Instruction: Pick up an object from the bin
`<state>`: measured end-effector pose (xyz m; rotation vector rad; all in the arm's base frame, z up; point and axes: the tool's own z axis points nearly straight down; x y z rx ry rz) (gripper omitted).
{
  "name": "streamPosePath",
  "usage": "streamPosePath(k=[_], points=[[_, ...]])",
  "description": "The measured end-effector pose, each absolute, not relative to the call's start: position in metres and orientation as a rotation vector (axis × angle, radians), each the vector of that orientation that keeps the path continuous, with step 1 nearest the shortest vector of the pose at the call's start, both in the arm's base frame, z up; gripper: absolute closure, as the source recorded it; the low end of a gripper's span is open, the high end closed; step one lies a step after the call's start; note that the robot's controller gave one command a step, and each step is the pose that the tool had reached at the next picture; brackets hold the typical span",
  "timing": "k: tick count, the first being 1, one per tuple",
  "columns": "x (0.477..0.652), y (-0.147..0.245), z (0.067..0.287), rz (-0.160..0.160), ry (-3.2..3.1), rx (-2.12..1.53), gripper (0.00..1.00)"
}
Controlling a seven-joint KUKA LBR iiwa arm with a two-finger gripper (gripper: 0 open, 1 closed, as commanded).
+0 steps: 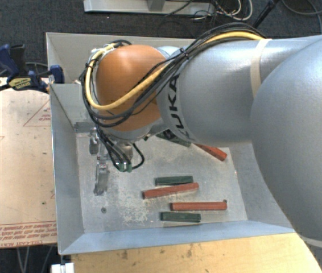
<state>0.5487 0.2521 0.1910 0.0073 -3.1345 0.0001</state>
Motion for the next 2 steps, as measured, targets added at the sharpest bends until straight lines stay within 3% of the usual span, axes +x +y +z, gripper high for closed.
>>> streamPosePath(k=[1, 2], points=[[0.505, 0.216, 0.097, 0.002, -3.107, 0.418, 0.00], [0.532, 0.125, 0.168, 0.005, -3.103, 0.542, 0.00]])
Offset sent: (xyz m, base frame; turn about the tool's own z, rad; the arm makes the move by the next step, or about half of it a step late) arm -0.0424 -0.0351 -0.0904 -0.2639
